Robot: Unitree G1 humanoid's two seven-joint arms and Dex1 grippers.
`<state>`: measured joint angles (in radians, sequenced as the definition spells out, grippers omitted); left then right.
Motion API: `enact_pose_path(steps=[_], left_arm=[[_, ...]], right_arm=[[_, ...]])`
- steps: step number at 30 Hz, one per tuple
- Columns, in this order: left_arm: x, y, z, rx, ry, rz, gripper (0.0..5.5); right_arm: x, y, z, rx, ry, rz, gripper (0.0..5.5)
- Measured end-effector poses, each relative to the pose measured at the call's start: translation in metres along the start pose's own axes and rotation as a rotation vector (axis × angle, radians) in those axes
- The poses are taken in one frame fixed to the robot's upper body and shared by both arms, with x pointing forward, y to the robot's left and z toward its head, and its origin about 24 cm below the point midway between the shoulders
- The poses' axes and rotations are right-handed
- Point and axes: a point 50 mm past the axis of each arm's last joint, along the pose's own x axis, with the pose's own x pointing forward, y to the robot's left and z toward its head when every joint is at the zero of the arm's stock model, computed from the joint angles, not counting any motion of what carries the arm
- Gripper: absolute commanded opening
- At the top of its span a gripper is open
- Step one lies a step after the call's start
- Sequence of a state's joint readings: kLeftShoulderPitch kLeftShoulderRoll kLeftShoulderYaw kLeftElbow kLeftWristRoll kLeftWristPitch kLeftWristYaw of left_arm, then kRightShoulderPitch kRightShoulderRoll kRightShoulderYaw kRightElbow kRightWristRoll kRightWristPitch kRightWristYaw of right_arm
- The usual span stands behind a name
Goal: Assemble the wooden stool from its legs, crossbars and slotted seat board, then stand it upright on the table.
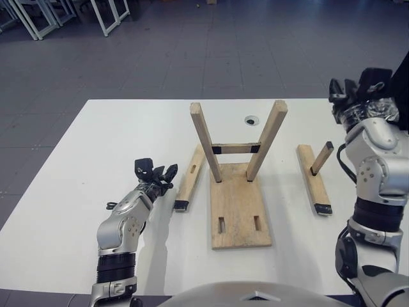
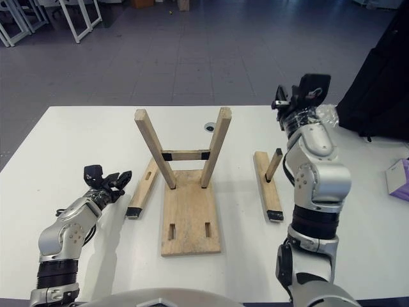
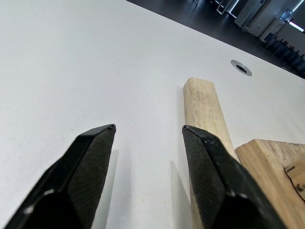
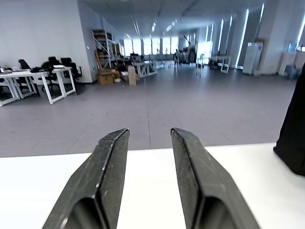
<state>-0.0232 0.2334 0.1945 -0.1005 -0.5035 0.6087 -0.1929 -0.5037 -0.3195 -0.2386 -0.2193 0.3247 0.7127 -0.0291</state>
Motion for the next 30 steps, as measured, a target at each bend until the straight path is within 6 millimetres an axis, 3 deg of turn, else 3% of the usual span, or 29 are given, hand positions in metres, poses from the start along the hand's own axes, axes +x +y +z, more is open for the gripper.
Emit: enact_pose_path(steps=[2,5,10,15,16,18,20,21,22,24,26,28,30], left_arm=[[0.000,0.000,0.000,0.000,0.000,-0.001,2.59],[0.000,0.000,0.000,-0.001,0.000,0.000,2.59],[0.001,-0.002,-0.001,-0.009,0.000,-0.003,2.59],[0.001,-0.001,-0.001,-0.008,-0.001,0.002,2.59],[0.001,-0.001,-0.001,-0.009,-0.002,0.003,2.59],[0.000,0.000,0.000,-0.012,-0.007,0.007,2.59],[-0.004,0.001,-0.001,-0.013,-0.012,0.016,2.59],[-0.007,0.003,-0.002,-0.016,-0.008,0.025,2.59],[-0.009,0.005,-0.003,-0.019,-0.007,0.036,2.59],[-0.014,0.009,-0.004,-0.019,-0.009,0.052,2.59],[-0.023,0.013,-0.006,-0.021,-0.007,0.069,2.59],[-0.032,0.019,-0.008,-0.019,0.006,0.096,2.59],[-0.038,0.022,-0.010,-0.013,0.015,0.111,2.59]], right_arm=[[0.002,-0.004,-0.010,0.000,0.034,-0.022,1.60],[0.001,-0.010,-0.050,0.005,0.157,-0.052,1.60],[0.001,-0.005,-0.059,0.043,0.137,-0.037,1.60],[0.002,-0.011,-0.051,0.032,0.091,-0.068,1.60],[0.002,-0.015,-0.044,0.002,0.067,-0.079,1.80],[0.003,-0.026,0.011,-0.064,-0.110,-0.107,2.21],[-0.006,-0.024,0.052,-0.062,-0.235,-0.078,2.52],[-0.016,-0.019,0.058,-0.073,-0.236,-0.029,2.74],[-0.028,-0.016,0.048,-0.092,-0.179,0.016,2.92],[-0.049,-0.021,0.003,-0.113,0.040,0.031,3.24],[-0.087,-0.026,-0.043,-0.163,0.291,0.064,3.54],[-0.113,-0.019,-0.065,-0.206,0.421,0.128,3.76],[-0.122,-0.011,-0.076,-0.230,0.475,0.176,3.76]])
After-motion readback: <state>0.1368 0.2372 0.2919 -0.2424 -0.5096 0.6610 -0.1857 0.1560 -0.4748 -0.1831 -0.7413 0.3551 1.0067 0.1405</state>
